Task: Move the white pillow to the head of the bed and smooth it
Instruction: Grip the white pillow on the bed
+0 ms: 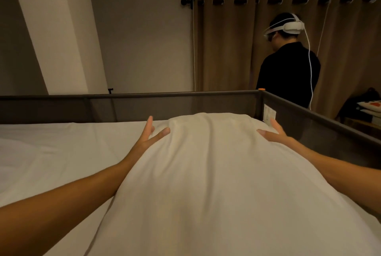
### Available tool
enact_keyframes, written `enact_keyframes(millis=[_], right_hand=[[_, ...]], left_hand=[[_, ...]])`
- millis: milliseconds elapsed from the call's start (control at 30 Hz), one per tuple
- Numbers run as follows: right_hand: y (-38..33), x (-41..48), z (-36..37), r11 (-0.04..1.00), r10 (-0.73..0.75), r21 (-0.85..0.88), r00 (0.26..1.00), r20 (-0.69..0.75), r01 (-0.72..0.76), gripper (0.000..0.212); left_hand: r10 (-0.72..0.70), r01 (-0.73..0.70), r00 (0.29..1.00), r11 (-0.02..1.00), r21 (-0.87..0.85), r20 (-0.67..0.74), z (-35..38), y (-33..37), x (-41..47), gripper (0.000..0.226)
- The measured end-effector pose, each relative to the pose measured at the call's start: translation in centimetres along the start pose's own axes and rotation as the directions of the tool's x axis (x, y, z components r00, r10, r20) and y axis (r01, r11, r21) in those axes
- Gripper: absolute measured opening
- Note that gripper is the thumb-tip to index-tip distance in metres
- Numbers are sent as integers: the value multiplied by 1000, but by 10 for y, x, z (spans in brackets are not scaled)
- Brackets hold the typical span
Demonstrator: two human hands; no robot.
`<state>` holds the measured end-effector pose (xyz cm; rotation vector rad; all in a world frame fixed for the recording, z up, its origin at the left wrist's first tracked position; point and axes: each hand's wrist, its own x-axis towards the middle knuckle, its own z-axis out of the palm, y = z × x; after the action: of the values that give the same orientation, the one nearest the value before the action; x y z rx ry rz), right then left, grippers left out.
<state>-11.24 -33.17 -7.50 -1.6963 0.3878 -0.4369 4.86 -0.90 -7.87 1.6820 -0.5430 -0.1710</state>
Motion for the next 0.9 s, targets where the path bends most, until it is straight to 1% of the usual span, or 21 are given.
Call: enact_keyframes(millis=[33,67,100,167,200,233,267,367,400,467,500,567,633,667,700,767,833,900], right_hand=[[-7,-5,1,999,-25,-21,998,52,26,128],[-13,-11,3,996,-72,-46,993,94,77,116],[-18,-13,3,993,-95,-58,985,147,104,102],[-32,-25,2,991,-85,-73,960,267,108,76],[-35,-31,1,991,-72,-84,951,300,101,69],[-34,-37,-1,990,-53,-108,946,320,92,66],[-31,-44,-3,986,-31,-144,942,334,84,67],[-8,-56,-4,981,74,-194,916,395,5,71],[0,-58,-4,977,102,-215,909,405,-14,71],[8,-56,-5,974,146,-220,903,404,-59,68],[9,-54,-6,978,161,-189,896,414,-88,65],[12,-51,-5,982,169,-148,893,416,-117,64],[13,-50,2,986,131,-150,909,395,-77,70],[11,-50,6,985,96,-170,920,379,-33,73],[8,-50,10,983,55,-183,929,367,14,75],[1,-48,16,975,-15,-201,936,352,91,78],[-9,-48,20,955,-71,-246,935,348,164,78],[-18,-49,21,933,-122,-277,924,362,232,78]], left_hand=[[10,-12,999,1000,28,53,-1,5,-3,120],[38,-44,994,997,59,98,-3,10,-5,110],[54,-67,990,994,90,131,-5,14,-6,92],[60,-78,987,990,116,151,-12,24,-8,56],[52,-70,988,990,120,148,-16,25,-9,45],[41,-59,988,990,127,146,-20,23,-9,39],[27,-48,989,988,144,146,-20,21,-12,38],[-47,9,982,980,199,185,-18,0,-19,47],[-79,36,978,976,214,195,-16,-6,-21,46],[-116,79,974,978,193,194,-15,-13,-24,43],[-119,87,973,983,162,199,-15,-13,-24,48],[-108,75,970,985,157,218,-16,-11,-23,73],[-138,96,960,980,177,245,-16,-7,-21,93],[-147,95,957,973,210,250,-15,-3,-21,97],[-132,65,959,964,257,250,-13,0,-21,97],[-52,-37,964,944,328,260,-10,7,-21,88],[21,-118,962,931,345,273,-10,15,-23,80],[62,-160,959,923,350,276,-10,26,-27,75]])
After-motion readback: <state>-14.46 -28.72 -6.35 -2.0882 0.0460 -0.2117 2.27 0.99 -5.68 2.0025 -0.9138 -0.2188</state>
